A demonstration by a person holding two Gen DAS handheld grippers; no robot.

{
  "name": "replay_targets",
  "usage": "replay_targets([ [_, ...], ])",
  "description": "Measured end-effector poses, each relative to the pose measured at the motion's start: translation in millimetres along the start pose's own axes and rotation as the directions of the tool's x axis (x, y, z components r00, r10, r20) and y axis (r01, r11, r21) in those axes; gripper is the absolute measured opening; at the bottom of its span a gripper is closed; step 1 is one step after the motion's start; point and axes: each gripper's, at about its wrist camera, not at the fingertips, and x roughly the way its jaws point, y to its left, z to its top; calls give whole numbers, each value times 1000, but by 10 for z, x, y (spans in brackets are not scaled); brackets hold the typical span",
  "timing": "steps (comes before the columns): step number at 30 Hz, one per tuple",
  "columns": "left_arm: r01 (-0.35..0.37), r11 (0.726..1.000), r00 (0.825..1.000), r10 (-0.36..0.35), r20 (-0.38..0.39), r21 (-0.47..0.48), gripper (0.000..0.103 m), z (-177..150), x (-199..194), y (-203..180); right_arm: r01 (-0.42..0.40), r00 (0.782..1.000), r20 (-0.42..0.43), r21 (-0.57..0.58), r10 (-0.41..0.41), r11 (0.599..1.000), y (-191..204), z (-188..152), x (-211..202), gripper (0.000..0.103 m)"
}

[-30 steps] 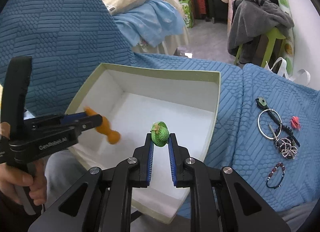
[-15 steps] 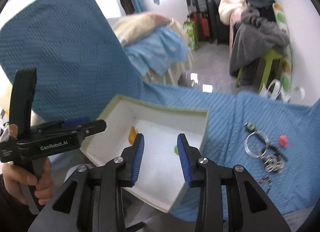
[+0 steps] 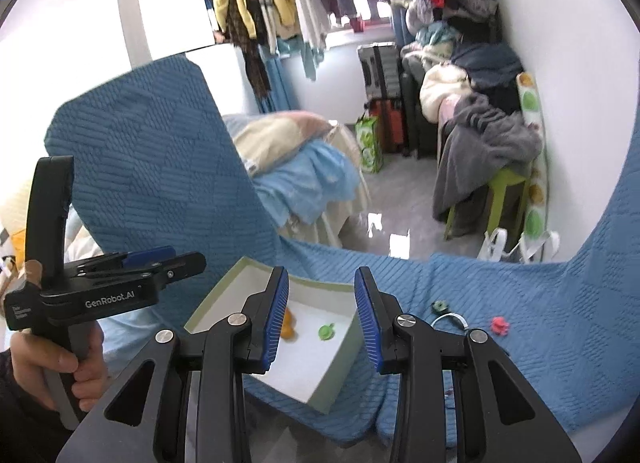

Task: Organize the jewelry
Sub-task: 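Withdraw both tools from the box back over the jewelry pile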

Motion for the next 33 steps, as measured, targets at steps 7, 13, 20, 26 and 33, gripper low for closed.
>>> replay_targets([
  [7,37,999,999,-38,12,29,59,-69,-74,-328,46,998,49,-15,-45,999,-135,-48,-315,32],
  [13,73,997,997,-73,7,41,59,-141,-25,-575,91,994,57,-10,-91,996,-306,-196,-443,32],
  [20,112,992,993,-111,-26,56,59,-294,105,-855,123,991,44,26,-124,992,-603,-396,-512,32],
  [26,143,988,989,-140,-49,63,59,-404,233,-1060,153,987,37,22,-154,988,-765,-571,-546,32],
  [33,177,982,981,-172,-89,62,59,-585,448,-1264,185,982,27,33,-185,982,-984,-801,-498,32],
])
